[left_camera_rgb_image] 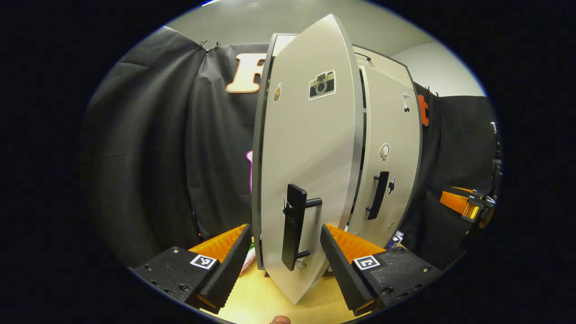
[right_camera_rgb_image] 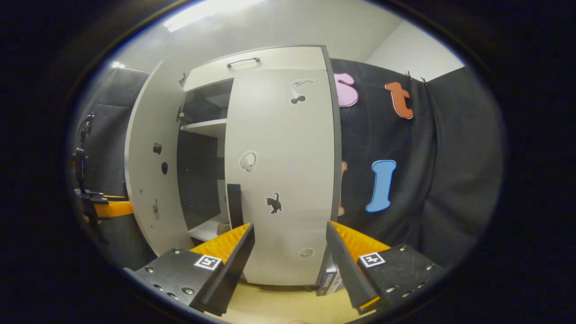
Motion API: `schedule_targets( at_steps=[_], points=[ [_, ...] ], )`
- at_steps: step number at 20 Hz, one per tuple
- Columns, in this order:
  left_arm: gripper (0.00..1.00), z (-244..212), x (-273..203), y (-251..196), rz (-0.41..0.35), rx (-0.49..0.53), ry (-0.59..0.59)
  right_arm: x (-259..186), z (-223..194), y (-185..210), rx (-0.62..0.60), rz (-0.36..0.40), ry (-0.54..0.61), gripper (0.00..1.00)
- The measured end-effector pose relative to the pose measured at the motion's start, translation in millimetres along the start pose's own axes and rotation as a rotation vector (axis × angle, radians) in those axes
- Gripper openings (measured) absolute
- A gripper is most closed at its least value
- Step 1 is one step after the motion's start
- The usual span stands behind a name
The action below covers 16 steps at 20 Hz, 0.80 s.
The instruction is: Grab one shoe with the right hand and put it into the shoe cabinet, grab the other shoe with the left hand and put it into the shoe cabinet; then close the right door with the right hand and the left door with the left hand.
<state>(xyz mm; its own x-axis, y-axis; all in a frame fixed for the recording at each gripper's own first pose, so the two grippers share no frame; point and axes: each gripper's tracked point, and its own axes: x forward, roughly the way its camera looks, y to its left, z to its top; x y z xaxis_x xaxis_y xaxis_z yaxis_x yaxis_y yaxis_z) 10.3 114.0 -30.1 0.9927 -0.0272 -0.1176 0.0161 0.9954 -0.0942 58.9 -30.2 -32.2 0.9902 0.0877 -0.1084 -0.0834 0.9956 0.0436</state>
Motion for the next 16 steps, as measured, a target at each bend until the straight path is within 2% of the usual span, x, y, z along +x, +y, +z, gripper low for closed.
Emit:
schedule_targets(
  at_steps=[2,3,4,5,7,9,14,16],
  points=[
    [0.95,-1,3,-4,-0.009,-0.005,0.003,1,-1,-1,0.002,-0.005,0.003,0.95],
    [0.9,-1,4,-6,-0.015,-0.007,0.005,1,0,-2,0.004,-0.007,0.002,0.92],
    [0.9,-1,6,-9,-0.021,-0.006,0.005,2,0,-2,0.004,-0.008,0.001,0.95],
    [0.95,-1,7,-12,-0.026,-0.005,0.005,2,0,-3,0.004,-0.01,0.0,0.92],
    [0.95,-1,11,-17,-0.036,-0.001,0.006,3,0,-4,0.004,-0.013,-0.001,0.96],
    [0.95,-1,16,-22,-0.05,0.0,0.005,3,0,-6,0.004,-0.017,0.001,0.92],
    [0.95,0,26,-40,-0.089,-0.022,-0.002,1,-2,-15,0.005,-0.03,0.004,0.92],
    [0.95,1,30,-42,-0.088,-0.012,-0.005,2,-1,-19,0.006,-0.036,0.003,0.95]
  ],
)
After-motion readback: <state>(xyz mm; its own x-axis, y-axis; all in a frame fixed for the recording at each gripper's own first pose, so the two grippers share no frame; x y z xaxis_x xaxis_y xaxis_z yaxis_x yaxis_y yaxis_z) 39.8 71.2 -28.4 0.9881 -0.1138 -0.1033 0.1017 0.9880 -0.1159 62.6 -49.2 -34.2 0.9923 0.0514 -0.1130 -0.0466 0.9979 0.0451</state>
